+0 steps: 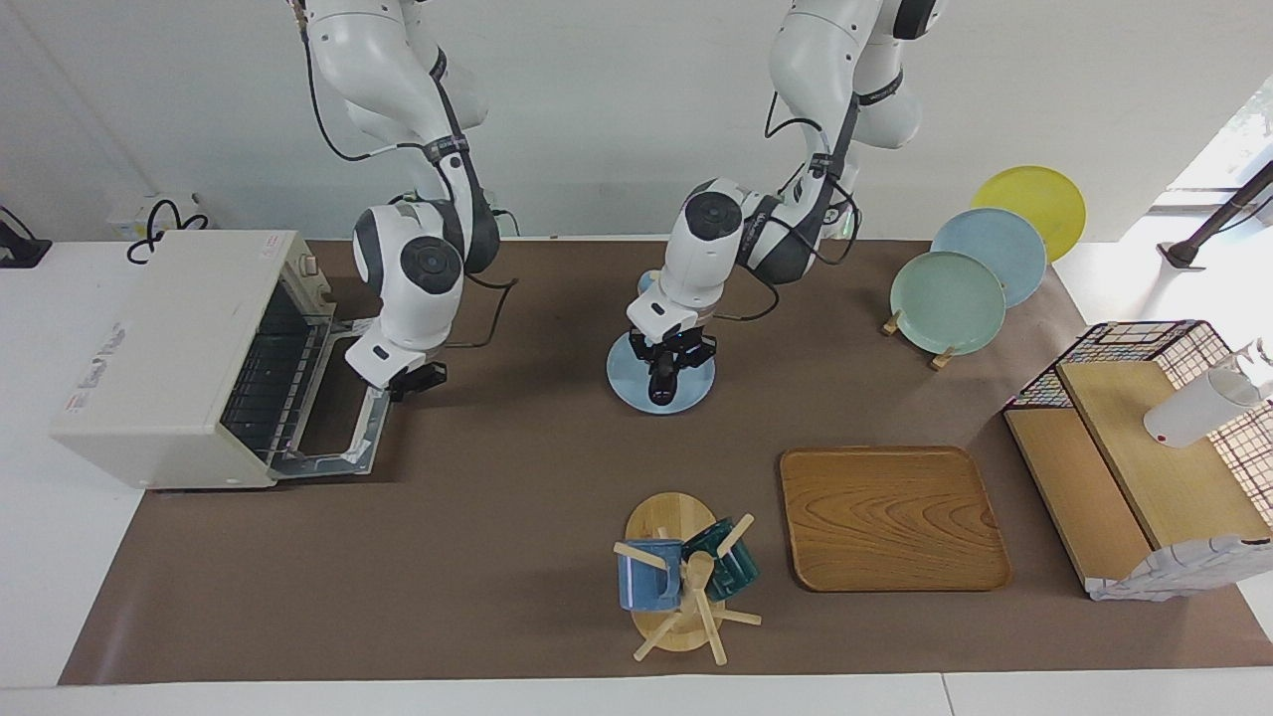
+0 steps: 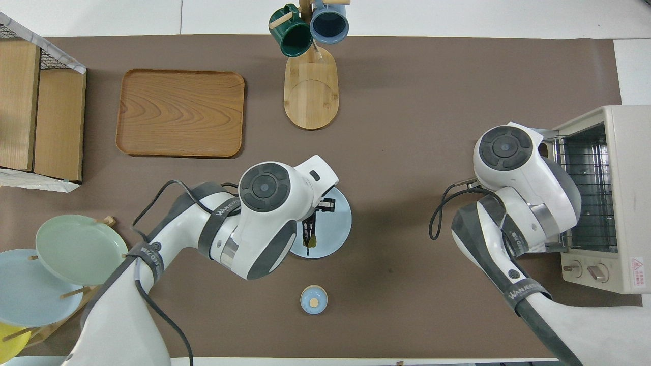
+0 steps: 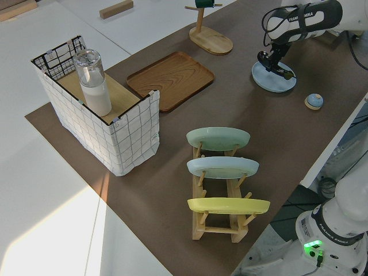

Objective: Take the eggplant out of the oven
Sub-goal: 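Carry the eggplant to the wooden tray with the left gripper and lower it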

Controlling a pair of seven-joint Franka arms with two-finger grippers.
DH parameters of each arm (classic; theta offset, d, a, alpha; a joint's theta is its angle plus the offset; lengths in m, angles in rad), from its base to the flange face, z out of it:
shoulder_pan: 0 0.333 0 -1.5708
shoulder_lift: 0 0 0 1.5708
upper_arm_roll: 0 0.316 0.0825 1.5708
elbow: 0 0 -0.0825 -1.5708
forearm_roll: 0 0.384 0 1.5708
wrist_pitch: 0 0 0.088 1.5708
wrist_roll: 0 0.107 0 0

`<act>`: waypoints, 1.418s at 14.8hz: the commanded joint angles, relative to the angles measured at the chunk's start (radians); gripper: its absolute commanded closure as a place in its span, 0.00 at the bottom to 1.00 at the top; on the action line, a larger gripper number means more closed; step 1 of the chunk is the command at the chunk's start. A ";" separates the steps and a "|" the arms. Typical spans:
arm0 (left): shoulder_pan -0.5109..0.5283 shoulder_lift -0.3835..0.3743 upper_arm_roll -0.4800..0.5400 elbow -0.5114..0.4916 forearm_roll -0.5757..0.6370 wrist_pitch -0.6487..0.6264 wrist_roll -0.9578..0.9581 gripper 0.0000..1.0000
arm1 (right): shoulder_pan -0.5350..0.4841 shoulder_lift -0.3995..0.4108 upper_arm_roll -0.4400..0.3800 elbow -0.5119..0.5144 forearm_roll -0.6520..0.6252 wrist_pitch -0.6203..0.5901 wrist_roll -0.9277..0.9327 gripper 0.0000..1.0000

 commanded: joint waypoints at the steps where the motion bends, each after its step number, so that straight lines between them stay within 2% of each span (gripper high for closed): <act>1: 0.100 -0.029 0.001 0.107 -0.009 -0.156 0.023 1.00 | -0.069 -0.078 -0.003 0.033 -0.017 -0.065 -0.102 1.00; 3: 0.216 0.024 -0.001 0.228 -0.012 -0.237 0.090 1.00 | -0.096 -0.118 -0.003 0.036 0.008 -0.098 -0.159 1.00; 7: 0.385 0.054 0.001 0.262 -0.039 -0.239 0.245 1.00 | -0.153 -0.152 -0.005 0.036 0.011 -0.108 -0.224 1.00; 9: 0.472 0.109 0.001 0.300 -0.029 -0.242 0.317 1.00 | -0.173 -0.164 -0.005 0.033 0.022 -0.132 -0.245 1.00; 13: 0.554 0.306 0.005 0.458 0.020 -0.230 0.359 1.00 | -0.211 -0.210 -0.005 0.036 0.084 -0.177 -0.332 1.00; 17: 0.559 0.324 0.005 0.437 0.039 -0.161 0.368 1.00 | -0.216 -0.269 -0.005 0.040 0.147 -0.220 -0.400 1.00; 20: 0.554 0.333 0.005 0.433 0.039 -0.104 0.370 1.00 | -0.207 -0.272 -0.002 0.136 0.274 -0.304 -0.403 1.00; 21: 0.556 0.345 0.005 0.437 0.042 -0.092 0.370 1.00 | -0.207 -0.269 -0.003 0.163 0.332 -0.322 -0.400 0.94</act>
